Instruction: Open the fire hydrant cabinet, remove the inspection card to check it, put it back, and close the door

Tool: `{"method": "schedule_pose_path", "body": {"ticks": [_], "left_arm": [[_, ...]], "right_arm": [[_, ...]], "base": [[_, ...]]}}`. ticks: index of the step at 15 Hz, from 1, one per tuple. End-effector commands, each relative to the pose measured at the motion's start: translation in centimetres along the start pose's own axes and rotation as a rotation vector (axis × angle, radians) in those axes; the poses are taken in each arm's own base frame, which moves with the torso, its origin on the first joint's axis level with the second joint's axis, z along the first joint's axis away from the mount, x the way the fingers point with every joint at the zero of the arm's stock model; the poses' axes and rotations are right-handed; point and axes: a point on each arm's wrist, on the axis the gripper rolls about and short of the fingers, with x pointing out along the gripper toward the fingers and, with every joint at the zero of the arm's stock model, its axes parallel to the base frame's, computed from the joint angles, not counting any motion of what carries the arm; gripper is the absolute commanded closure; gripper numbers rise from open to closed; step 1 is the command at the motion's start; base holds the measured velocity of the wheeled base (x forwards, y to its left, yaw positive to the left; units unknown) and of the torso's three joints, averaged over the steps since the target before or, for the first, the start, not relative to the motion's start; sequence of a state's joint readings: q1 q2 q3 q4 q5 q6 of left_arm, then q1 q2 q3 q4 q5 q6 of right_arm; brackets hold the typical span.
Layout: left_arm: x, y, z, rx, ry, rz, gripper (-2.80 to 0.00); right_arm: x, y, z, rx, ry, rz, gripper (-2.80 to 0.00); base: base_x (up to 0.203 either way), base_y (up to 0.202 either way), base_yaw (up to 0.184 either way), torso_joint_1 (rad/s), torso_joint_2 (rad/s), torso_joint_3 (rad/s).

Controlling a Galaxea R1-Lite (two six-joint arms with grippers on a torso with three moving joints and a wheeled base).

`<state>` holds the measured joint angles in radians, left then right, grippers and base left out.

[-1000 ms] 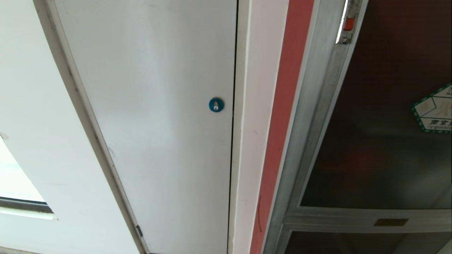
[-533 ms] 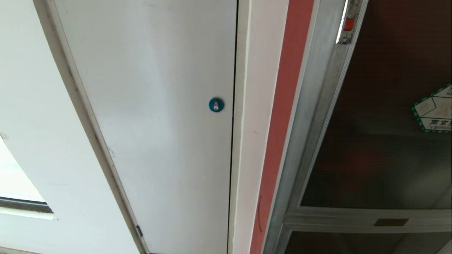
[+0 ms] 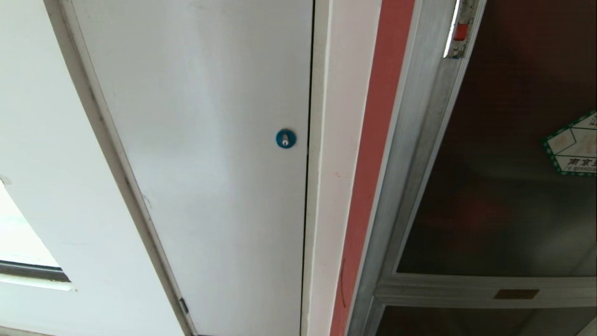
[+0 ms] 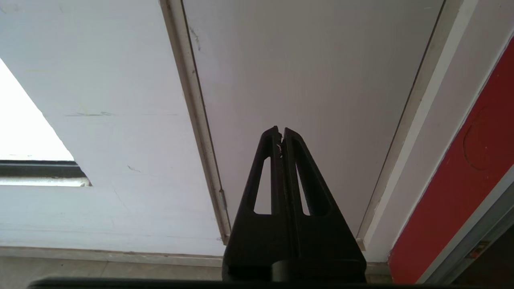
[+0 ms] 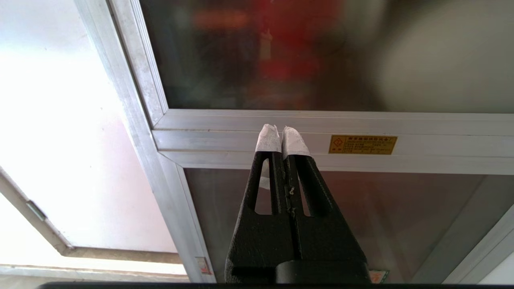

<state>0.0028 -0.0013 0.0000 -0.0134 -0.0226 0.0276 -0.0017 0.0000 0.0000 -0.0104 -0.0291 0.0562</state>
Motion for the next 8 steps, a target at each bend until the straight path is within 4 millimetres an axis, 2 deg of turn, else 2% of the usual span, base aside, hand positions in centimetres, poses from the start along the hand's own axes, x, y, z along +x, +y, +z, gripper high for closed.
{"method": "schedule_pose_path", "body": {"ticks": [1,8], "left_arm": [[0.09,-0.01,-0.29,0.000,0.012,0.000,0.00],[0.09,-0.01,-0.29,0.000,0.012,0.000,0.00]], "right_arm": [[0.04,0.00,-0.09,0.003,0.005,0.000,0.00],[0.03,0.00,-0.07,0.002,0.003,0.000,0.00]], "base": [[0.000,0.000,0.000,0.000,0.00,0.000],[0.000,0.000,0.000,0.000,0.00,0.000]]}}
